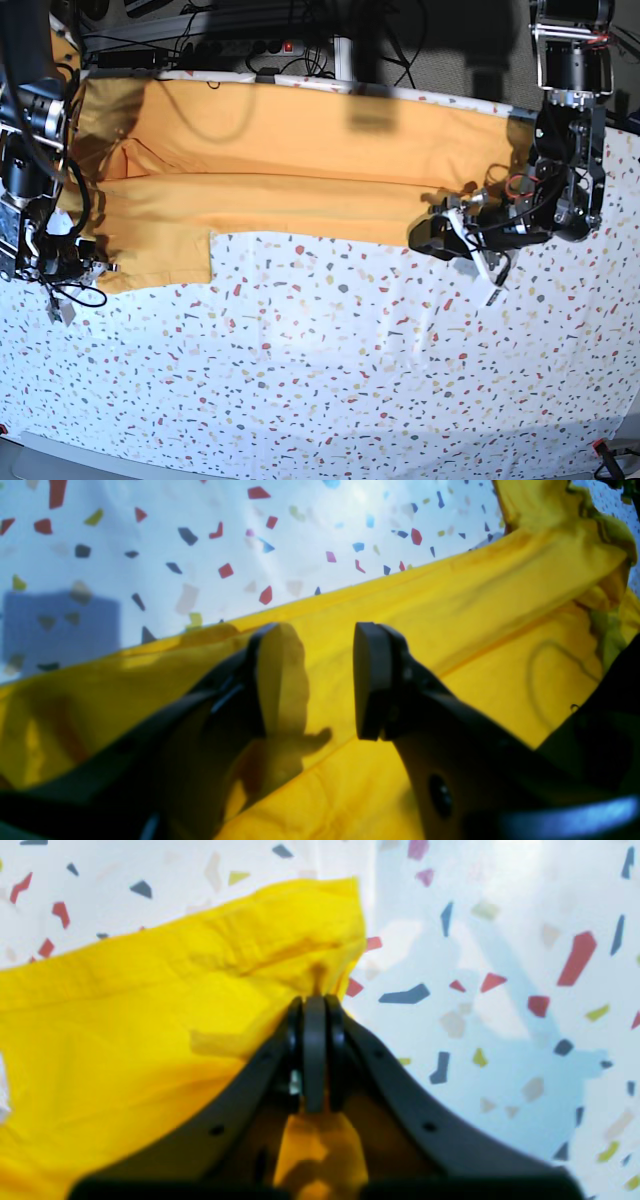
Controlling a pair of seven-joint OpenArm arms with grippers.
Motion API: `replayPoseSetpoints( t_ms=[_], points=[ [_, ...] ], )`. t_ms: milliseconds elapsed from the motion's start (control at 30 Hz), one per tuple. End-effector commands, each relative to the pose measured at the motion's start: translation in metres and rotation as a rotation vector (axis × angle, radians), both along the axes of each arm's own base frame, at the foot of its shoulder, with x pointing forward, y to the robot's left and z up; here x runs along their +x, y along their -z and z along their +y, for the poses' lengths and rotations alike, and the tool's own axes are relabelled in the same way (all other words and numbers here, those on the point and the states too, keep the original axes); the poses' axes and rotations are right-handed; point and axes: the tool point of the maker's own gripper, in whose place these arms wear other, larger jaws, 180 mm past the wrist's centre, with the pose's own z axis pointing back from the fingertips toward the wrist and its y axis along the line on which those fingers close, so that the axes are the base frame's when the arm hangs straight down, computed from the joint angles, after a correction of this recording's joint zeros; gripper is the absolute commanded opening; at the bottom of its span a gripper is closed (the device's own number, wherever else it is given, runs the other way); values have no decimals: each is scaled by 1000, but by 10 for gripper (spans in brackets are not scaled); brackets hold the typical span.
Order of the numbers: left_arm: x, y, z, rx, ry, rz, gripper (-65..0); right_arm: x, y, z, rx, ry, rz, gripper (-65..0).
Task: Fold the T-shirt properly
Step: 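Release with the right gripper and regrasp the shirt's sleeve end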
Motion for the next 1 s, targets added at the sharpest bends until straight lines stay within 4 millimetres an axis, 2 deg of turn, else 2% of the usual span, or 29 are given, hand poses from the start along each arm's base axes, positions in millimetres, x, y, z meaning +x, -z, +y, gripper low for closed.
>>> replayPoseSetpoints(
  t_ms=[0,233,367,533,667,700,833,967],
  points=[
    [12,-18,0,-26,-8,-60,-418,12,-20,-9,5,17,-48,-650],
    [13,-16,2,-5,-11,-64,-418,12,-55,20,211,-30,-66,-650],
    [13,-11,7,36,-13,-63,-418,-2,-81,36,305,-107,-99,-650],
    [16,-11,9,50,-21,-78,-418,-51,-104,78,397,-320,-47,-650],
    [17,-13,9,46,-24,-84,-418,-79,-143,120,533,-462,-192,-650],
    [17,-12,9,47,-23,-84,-418,-88,-149,125,540,-481,-214,-650],
    [17,-12,10,51,-23,-82,-418,-126,-152,120,465,-487,-228,-650],
    [17,-12,12,55,-23,-82,-418,-162,-147,105,408,-446,-197,-650]
  ],
)
